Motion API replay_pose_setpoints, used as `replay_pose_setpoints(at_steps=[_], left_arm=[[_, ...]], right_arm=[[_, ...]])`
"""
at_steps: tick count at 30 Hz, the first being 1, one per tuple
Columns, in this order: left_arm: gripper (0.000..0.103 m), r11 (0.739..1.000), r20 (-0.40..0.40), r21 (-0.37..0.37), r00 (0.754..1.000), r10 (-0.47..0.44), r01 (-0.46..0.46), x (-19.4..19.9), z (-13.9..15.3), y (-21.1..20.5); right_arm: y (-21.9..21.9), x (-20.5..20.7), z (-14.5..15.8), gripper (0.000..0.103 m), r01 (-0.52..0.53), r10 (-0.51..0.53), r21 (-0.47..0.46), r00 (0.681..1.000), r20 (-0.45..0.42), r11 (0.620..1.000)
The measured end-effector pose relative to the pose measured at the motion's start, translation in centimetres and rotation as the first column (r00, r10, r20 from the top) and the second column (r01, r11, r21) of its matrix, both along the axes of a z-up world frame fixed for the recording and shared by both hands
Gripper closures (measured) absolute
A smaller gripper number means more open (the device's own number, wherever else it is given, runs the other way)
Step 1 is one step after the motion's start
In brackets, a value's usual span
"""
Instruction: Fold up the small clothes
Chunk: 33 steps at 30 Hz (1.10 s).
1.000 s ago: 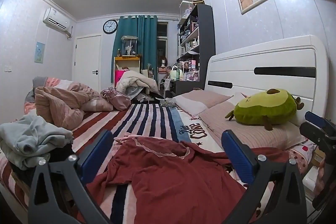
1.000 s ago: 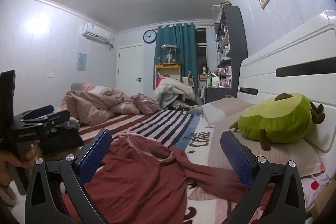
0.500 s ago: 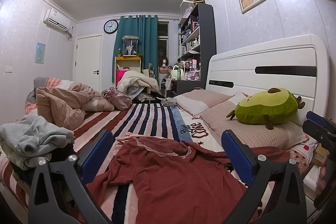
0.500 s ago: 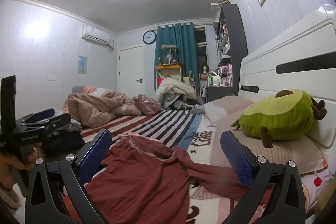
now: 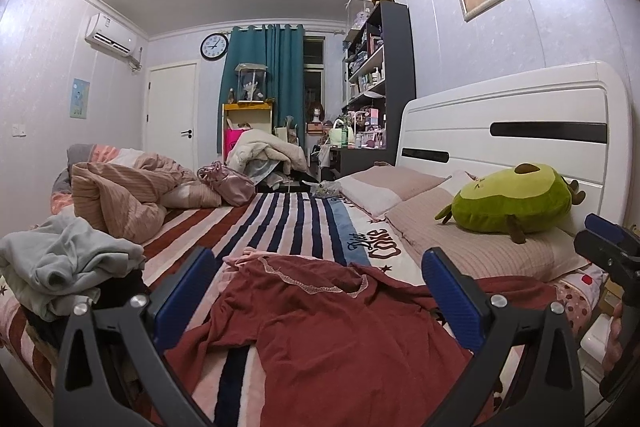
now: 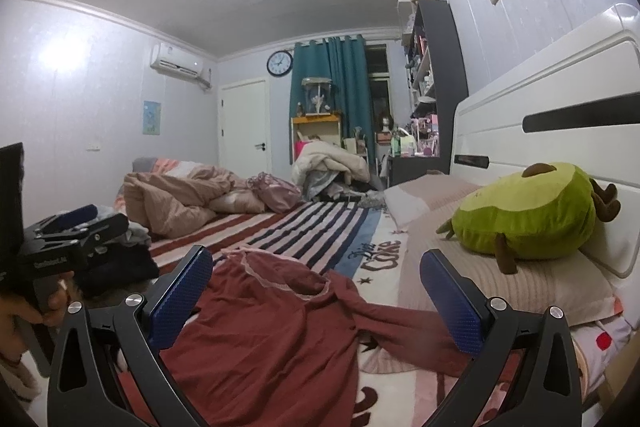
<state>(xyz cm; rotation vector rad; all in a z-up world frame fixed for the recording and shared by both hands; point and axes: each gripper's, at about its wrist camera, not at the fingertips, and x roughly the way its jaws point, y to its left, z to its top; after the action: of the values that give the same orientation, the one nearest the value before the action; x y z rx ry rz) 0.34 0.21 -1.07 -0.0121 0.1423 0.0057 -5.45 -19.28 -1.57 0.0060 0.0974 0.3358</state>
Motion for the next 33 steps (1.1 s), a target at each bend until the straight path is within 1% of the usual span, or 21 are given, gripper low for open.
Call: replay_pose_setpoints(at_steps=[8, 12, 18, 23, 33], left_arm=[[0.001, 1.000, -0.003, 0.001, 1.000, 0.003, -0.003, 0.4, -0.1, -0.2], [0.001, 1.000, -0.011, -0.005, 1.000, 0.001, -0.001, 0.5, -0.2, -0.2], [0.001, 1.000, -0.024, -0.020, 1.000, -0.019, 0.019, 0.8, -0.1, -0.3], [0.001, 1.000, -0.027, -0.018, 0.999, -0.022, 0.022, 0.8, -0.1, -0.4], [0.001, 1.000, -0.048, -0.024, 0.999, 0.004, -0.005, 1.3, 0.0, 0.3]], right_arm=[[-0.4, 1.1, 0.0, 0.000, -0.012, 0.012, 0.019, 0.999, -0.037, 1.000], [0.2, 1.9, 0.0, 0.000, -0.009, 0.009, -0.003, 0.998, -0.058, 1.000], [1.5, 3.5, 0.0, 0.000, -0.045, 0.042, -0.033, 0.994, -0.096, 0.998], [2.6, 4.2, -0.2, 0.000, -0.079, 0.074, -0.036, 0.990, -0.120, 0.996], [3.9, 4.5, 0.3, 0.000, -0.110, 0.103, -0.063, 0.988, -0.115, 0.992]])
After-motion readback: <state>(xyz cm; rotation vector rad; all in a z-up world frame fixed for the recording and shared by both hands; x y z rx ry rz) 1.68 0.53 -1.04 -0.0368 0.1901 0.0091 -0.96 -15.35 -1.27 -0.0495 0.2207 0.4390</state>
